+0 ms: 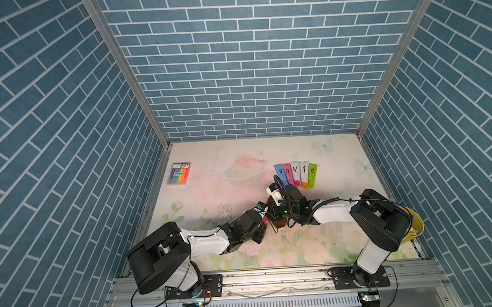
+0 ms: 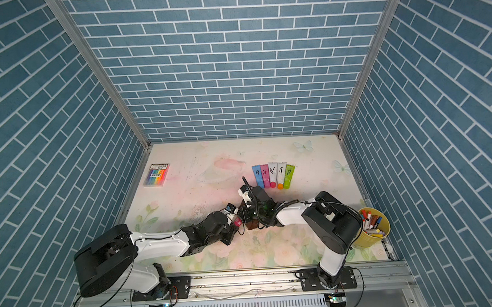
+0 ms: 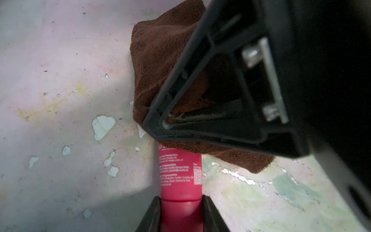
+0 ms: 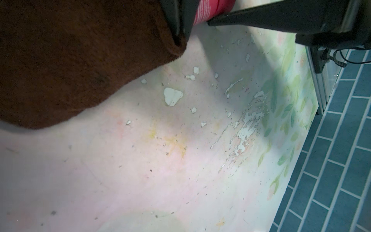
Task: Wipe the surface of the toothpaste tube
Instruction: Wipe the dirt from the toothpaste tube.
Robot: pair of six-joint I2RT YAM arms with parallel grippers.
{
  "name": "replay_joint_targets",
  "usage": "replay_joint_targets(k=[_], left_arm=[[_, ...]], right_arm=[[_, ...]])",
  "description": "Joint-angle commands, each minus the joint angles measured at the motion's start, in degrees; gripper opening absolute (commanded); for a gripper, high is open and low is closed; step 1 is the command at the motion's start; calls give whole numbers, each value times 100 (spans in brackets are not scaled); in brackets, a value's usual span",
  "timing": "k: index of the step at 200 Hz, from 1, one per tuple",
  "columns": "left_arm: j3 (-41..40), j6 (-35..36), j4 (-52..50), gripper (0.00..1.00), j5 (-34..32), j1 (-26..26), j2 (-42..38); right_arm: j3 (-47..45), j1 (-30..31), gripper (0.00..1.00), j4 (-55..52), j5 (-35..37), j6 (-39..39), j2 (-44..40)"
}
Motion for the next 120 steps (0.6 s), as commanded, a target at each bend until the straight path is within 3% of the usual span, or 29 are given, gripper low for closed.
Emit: replay_joint_targets(k=[1,25,55,120], left_arm=[[-16,12,93,23,-133,12,-109],[-47,-17,112,23,-123,16,-166],[-78,-30,121,22,-95,14,-200],[34,35,112,21,-34,16,1]], right_arm=[[-432,-548,0,-1311,380,183,118],[-452,-1158,0,-1498,743,3,187],[-43,-1226,0,-1721,740,-191,397],[-317,-116,0,-1452,75,114,-295]])
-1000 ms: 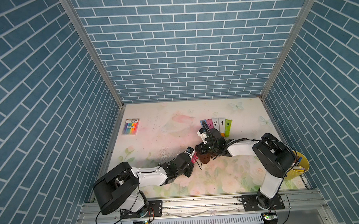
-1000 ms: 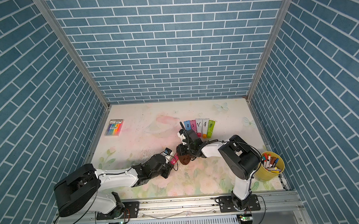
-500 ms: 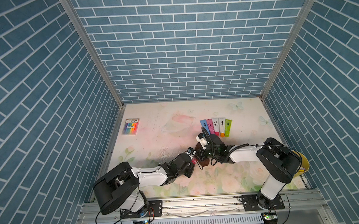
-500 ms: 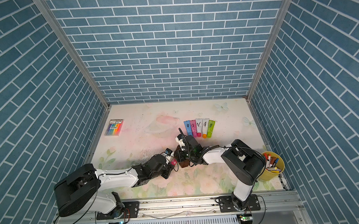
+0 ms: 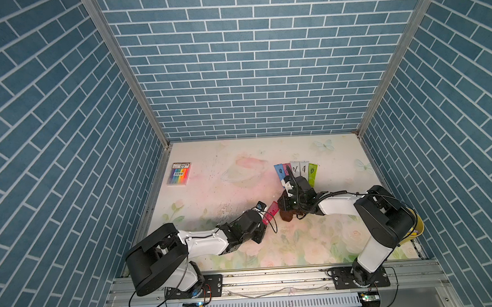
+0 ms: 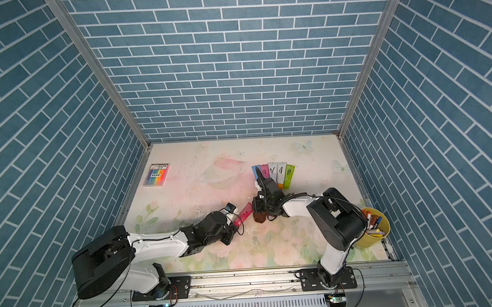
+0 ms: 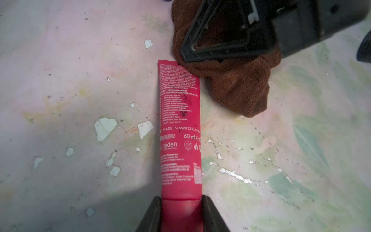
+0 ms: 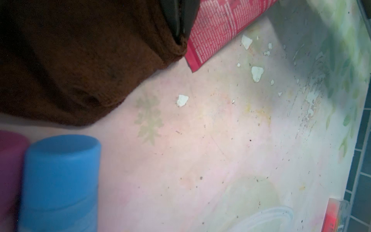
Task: Wipe the surface of the toothpaste tube
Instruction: Wipe the dirt from the toothpaste tube.
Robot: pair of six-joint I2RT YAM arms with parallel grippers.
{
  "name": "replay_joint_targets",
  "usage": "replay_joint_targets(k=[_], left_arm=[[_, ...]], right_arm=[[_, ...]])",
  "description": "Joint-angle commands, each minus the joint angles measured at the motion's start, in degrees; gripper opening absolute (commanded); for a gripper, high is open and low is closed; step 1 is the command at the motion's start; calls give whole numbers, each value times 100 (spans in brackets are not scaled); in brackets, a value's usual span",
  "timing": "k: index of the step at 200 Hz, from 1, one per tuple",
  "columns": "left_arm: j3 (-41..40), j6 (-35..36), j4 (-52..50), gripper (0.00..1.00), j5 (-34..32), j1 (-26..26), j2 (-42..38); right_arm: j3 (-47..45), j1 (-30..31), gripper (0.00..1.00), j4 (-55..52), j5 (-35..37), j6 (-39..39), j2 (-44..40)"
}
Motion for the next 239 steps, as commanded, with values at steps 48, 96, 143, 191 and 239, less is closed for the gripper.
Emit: replay_joint_targets(k=[48,96,143,191,239], left_arm=[[49,20,189,21,21,8,121],[34,18,216,20,128,4,143],[26,16,226,19,164,4,152],[40,18,231,19,181,8,160],[36,33,242,19,239,3,188]], right_arm=[[-592,1086,0,-177,-770,473,-355],[-675,919,0,234,-491,612,-253],[-185,878,0,-311,-270,363,-727],[-220,880,0,-47,-524,393,-413],[-306,509,0,-157,-203,658,194]])
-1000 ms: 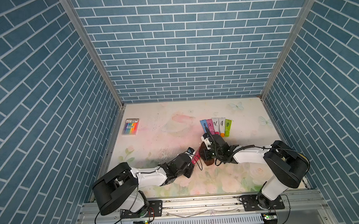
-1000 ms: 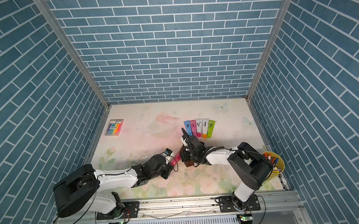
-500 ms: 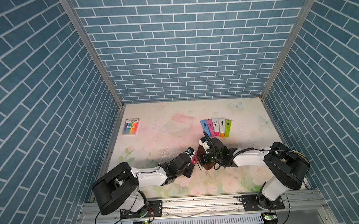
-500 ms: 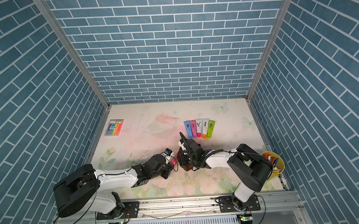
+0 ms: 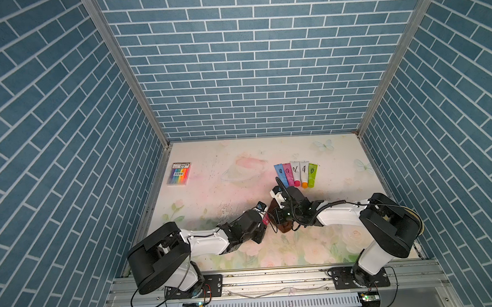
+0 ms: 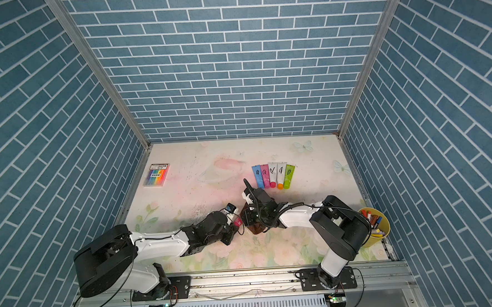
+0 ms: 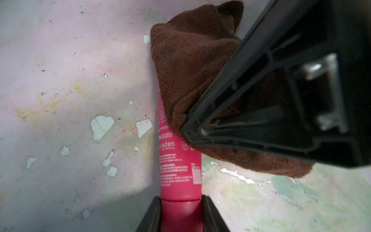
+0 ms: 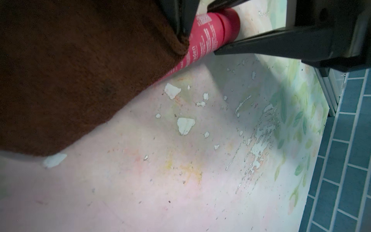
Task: Wipe the surface of the toothpaste tube
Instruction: Wipe the dirt from the toothpaste tube.
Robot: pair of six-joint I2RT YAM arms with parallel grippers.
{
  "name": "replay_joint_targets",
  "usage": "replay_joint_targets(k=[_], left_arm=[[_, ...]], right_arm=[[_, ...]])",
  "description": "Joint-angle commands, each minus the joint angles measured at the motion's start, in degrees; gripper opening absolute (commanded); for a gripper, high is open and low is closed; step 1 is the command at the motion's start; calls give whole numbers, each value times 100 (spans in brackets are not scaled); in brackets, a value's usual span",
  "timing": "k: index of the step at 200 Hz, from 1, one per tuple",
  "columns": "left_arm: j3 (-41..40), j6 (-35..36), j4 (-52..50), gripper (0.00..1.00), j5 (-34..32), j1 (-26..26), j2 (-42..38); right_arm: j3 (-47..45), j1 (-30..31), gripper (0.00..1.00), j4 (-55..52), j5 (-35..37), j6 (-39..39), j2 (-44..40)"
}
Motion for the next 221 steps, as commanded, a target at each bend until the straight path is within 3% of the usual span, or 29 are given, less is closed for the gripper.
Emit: replay_joint_targets(k=[1,46,79,144,192,221], left_arm=[[33,37,156,19,143,-1,96],[55,37,156,17,201,1,158],[59,33,156,16,202,0,174],[94,63,156,16,234,3,230],[85,55,164,16,252,-9,212],[75,55,173,16,247,-3,192]], right_arm=[[-136,-294,0,-224,212,335,462],[-130,-1114,0,-725,796,157,353],[151,-1253,0,-1028,647,54,358],[271,-53,0,-718,-282,233,141],[174,19,0,-324,-265,388,135],[268,16,0,-545,-62,326,-321]])
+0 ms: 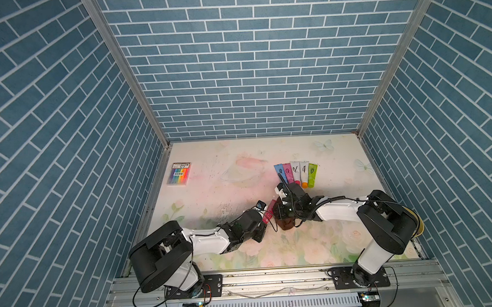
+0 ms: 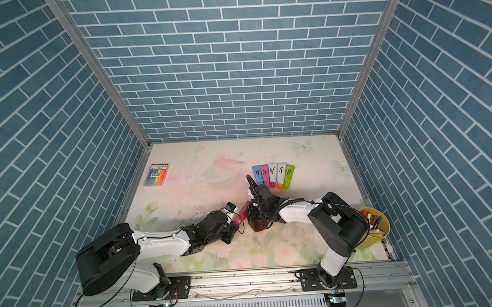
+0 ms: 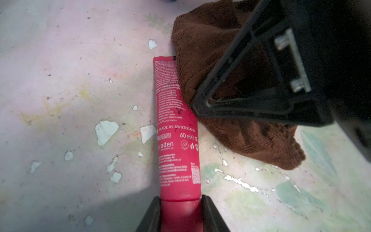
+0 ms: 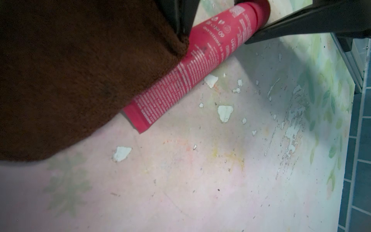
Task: Wipe the surface of the toothpaste tube
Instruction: Wipe the dirt from the toothpaste tube.
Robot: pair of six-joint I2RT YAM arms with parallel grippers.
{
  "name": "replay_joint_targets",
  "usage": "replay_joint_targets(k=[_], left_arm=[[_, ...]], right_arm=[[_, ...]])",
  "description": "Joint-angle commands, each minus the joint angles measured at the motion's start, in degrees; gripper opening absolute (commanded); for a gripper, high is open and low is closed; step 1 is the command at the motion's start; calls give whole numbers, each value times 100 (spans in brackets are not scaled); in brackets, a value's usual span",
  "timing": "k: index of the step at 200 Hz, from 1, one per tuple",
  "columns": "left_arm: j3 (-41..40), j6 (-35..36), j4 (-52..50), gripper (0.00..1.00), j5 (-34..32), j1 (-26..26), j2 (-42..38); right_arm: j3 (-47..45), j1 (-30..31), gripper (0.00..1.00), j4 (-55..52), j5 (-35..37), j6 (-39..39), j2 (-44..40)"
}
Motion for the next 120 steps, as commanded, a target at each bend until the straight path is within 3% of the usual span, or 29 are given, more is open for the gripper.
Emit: replay_joint_targets(k=[1,36,92,120], left_arm=[[63,90,10,16,295,-31,78],[52,90,18,16,312,-37,65],[6,55,28,16,287,-44,-4],[22,61,10,15,252,-43,12]], right_arm=[[39,227,0,-11,-301,158,-398],[292,228,0,-341,-338,14,-679],[329,226,0,-334,-547,40,168],[187,225,0,-547,-262,-42,353]])
